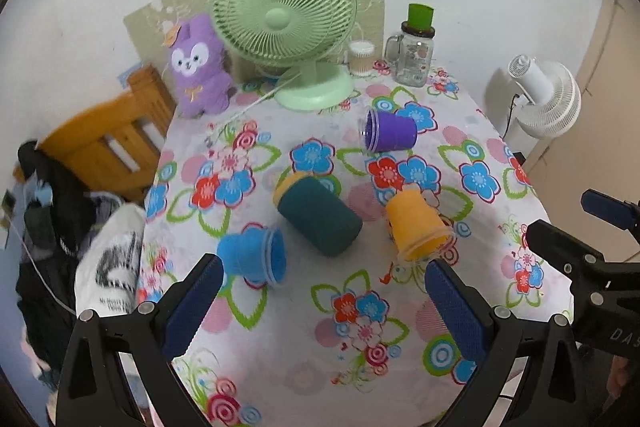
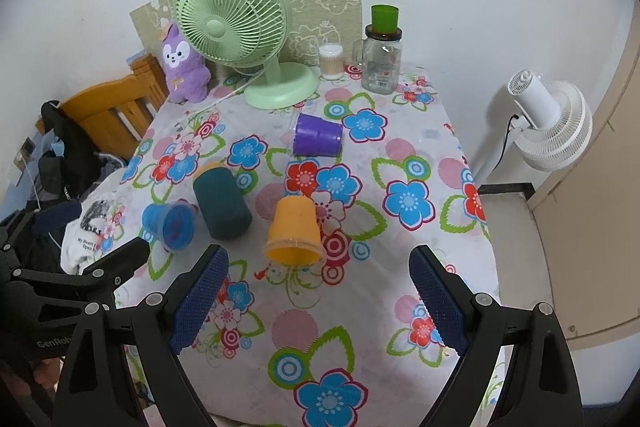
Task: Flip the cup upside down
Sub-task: 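Move the left tool toward the dark teal cup lying on its side, then close the left tool around the body of the dark teal cup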
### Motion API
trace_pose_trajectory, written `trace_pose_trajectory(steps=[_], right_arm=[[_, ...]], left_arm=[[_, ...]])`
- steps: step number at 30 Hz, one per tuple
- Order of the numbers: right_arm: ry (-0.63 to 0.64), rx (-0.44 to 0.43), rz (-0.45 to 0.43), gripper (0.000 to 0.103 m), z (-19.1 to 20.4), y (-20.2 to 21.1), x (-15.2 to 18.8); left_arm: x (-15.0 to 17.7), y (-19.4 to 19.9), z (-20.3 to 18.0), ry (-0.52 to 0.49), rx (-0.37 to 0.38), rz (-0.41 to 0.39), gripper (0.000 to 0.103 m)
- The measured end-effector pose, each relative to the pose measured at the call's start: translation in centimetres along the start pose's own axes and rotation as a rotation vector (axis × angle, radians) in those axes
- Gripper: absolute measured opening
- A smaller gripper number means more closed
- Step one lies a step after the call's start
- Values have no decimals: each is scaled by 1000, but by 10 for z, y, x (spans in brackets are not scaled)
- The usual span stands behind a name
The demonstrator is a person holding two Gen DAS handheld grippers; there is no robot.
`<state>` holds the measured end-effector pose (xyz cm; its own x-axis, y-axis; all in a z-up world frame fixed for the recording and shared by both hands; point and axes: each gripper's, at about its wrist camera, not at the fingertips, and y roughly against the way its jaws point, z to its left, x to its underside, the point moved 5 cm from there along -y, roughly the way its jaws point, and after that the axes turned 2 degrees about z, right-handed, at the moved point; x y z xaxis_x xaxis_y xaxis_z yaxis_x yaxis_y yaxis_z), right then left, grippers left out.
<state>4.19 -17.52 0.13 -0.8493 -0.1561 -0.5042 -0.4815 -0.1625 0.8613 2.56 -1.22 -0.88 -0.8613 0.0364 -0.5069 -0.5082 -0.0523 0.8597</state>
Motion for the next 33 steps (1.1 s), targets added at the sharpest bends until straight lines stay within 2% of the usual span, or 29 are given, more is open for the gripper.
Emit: trace_pose_trajectory(steps=[5, 11, 14, 19, 26, 33], right_arm=[[-50, -15, -10, 93, 7, -3, -8], [-87, 11, 13, 94, 23, -19, -16], [-109, 3, 25, 93, 31, -31, -20], [-129, 37, 39, 94, 43, -55, -24], [-193, 86, 43, 93, 46, -83, -23], [-264, 116, 102, 93, 42, -114, -11]], left_arm=[[-16, -7, 10, -70, 19, -1, 102], [-31, -23, 19, -217, 41, 10, 102], [-36, -33, 21, -321, 36, 6, 102], [-40, -60, 25, -468, 89, 29, 102], [-36, -110, 23, -761, 125, 60, 101], [-23, -148, 4, -1022, 234, 96, 101]])
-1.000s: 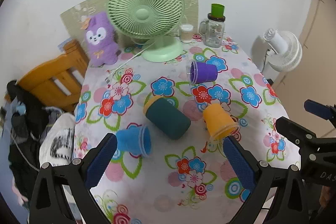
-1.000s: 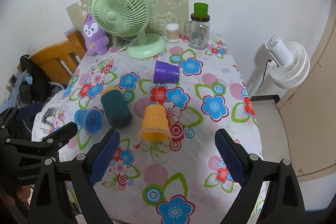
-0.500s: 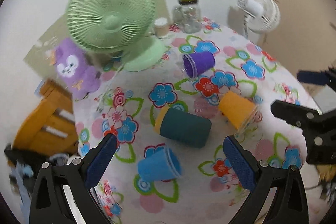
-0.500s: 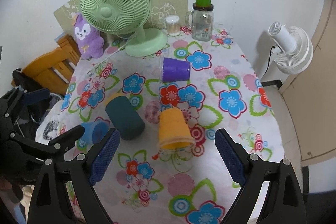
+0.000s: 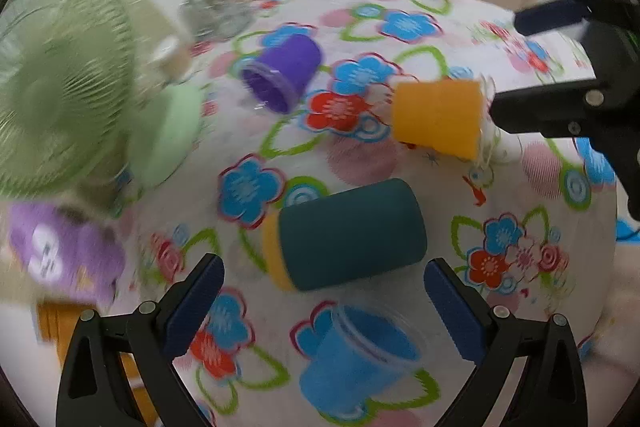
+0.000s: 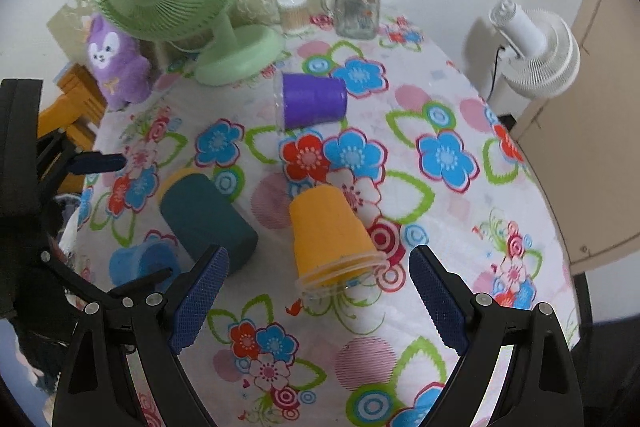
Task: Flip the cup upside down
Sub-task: 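Close the left tool around the body of the dark teal cup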
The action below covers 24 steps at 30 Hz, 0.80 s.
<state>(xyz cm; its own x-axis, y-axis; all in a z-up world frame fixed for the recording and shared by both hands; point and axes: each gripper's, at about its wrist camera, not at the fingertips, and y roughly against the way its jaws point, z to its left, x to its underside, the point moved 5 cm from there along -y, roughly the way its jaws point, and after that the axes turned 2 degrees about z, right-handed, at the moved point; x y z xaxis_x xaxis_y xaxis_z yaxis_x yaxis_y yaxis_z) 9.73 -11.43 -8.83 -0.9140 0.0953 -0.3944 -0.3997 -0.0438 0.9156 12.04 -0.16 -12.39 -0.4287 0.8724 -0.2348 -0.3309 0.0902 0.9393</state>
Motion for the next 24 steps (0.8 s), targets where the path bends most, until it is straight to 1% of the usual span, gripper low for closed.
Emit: trace_pose_trajectory(steps=[1, 2, 3, 4, 5, 6, 9, 12, 16, 18, 20, 24], right_arm=[[-8, 5, 7, 93, -1, -4, 1], [-10, 16, 16, 94, -1, -6, 2], [-17, 24, 24, 93, -3, -10, 2], [-23, 27, 28, 93, -3, -13, 2], [-31, 33, 34, 93, -5, -17, 2], [-40, 37, 38, 93, -7, -20, 1], [-65, 48, 45, 93, -11, -26, 1], [-88, 49, 54, 93, -15, -30, 1], [-109, 50, 64, 93, -18, -35, 1], [-124, 46, 64, 93, -19, -36, 2], [-135, 43, 65, 93, -21, -37, 3], [-144, 46, 72, 93, -25, -39, 5]], left_arm=[[-1, -6, 0, -22, 12, 3, 96], [-3, -12, -2, -47, 30, 7, 87], [-4, -18, -3, -76, 50, 14, 84], [-4, -25, -6, -105, 77, 29, 84], [-4, -30, -8, -127, 94, 38, 86], [-5, -32, -10, -158, 89, 17, 86], [-5, -35, -21, -263, 101, -13, 90], [-9, -39, -28, -311, 137, -18, 94], [-16, -48, -28, -340, 170, 1, 97], [-19, -55, -28, -340, 197, 23, 97], [-22, -60, -30, -351, 211, 27, 96], [-24, -73, -32, -364, 180, 17, 95]])
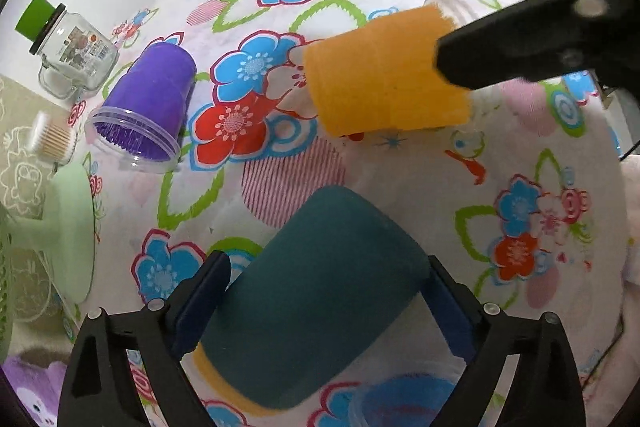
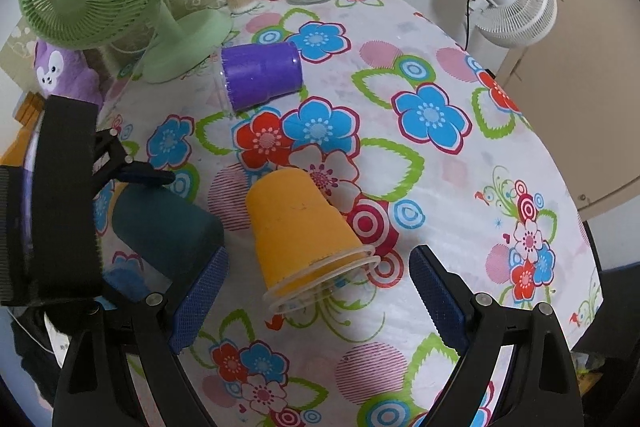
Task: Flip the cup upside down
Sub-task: 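Close the left tool around the body of the dark teal cup, then lift the teal cup with the left tool and rotate it bottom up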
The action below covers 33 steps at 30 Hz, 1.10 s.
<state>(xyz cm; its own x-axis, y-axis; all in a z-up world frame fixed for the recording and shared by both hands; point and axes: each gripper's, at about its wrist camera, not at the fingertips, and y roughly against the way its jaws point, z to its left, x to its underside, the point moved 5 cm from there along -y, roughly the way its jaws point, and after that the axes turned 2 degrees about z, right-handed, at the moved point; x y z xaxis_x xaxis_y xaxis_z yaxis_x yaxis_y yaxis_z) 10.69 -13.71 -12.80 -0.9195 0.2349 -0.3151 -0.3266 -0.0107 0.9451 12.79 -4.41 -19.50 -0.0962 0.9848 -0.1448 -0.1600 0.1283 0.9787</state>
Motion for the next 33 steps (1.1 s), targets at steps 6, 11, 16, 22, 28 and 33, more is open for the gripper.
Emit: trace_pose_trajectory(steps=[6, 11, 16, 22, 28, 33], right_arm=[[-12, -1, 6, 93, -6, -2, 4], [-9, -10, 9, 94, -6, -2, 6], [-11, -4, -5, 94, -10, 5, 8], [-52, -14, -16, 94, -20, 12, 10], [-45, -20, -28, 94, -19, 19, 9], [-27, -25, -43, 94, -18, 29, 7]], left_arm=[[-8, -1, -8, -2, -28, -22, 84], [-11, -7, -5, 15, -23, -34, 80], [-15, -11, 3, 116, 2, -2, 78], [-18, -5, 14, 265, 45, 16, 74], [-21, 6, 21, 386, 36, -24, 73], [-34, 23, 32, 449, 23, -62, 72]])
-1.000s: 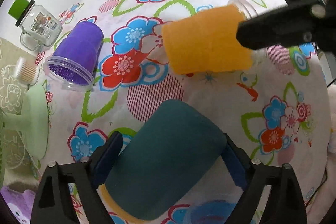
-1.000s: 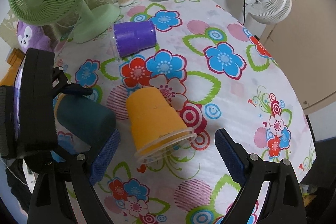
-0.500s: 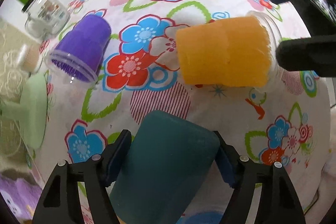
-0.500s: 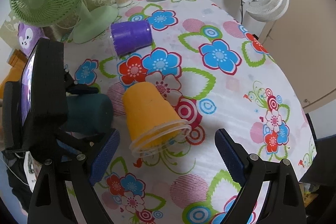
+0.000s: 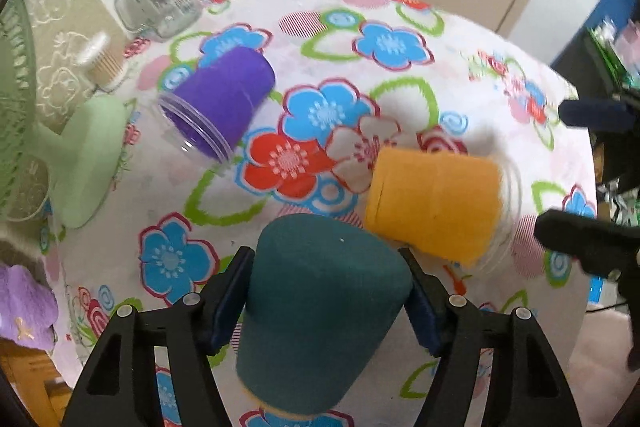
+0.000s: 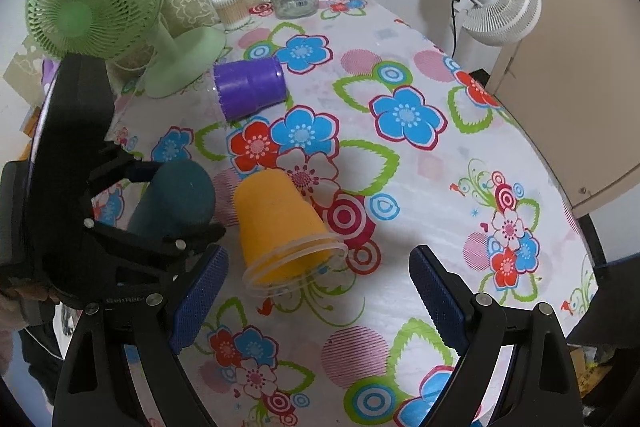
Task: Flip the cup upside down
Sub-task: 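Lift the teal cup with the left tool and rotate it bottom up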
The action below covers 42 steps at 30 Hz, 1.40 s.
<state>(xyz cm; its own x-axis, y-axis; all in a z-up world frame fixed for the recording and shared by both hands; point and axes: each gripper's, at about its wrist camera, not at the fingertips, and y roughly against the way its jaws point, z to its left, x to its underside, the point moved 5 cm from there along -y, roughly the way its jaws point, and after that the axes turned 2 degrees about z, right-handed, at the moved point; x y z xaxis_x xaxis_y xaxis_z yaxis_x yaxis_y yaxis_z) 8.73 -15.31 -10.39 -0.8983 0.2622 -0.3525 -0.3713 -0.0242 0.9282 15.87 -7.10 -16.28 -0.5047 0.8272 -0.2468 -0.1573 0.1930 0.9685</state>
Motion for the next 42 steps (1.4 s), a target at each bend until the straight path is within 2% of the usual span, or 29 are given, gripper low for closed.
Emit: trace_pose_trajectory(steps=[7, 11, 20, 29, 36, 42], right_arm=[[17, -23, -24, 94, 0, 15, -8], [44, -42, -36, 94, -1, 23, -16], [188, -123, -42, 94, -1, 46, -30], [383, -191, -34, 94, -22, 72, -28], [512, -223, 8, 94, -38, 71, -12], [601, -272, 42, 94, -38, 68, 5]], left_arm=[[-15, 25, 3, 80, -22, -42, 70], [-12, 44, 0, 139, -33, -65, 69], [-3, 87, -6, 348, -90, -101, 69], [20, 112, -54, 591, -161, -112, 69], [46, 108, -110, 789, -162, -86, 69], [69, 103, -142, 933, -137, -56, 69]])
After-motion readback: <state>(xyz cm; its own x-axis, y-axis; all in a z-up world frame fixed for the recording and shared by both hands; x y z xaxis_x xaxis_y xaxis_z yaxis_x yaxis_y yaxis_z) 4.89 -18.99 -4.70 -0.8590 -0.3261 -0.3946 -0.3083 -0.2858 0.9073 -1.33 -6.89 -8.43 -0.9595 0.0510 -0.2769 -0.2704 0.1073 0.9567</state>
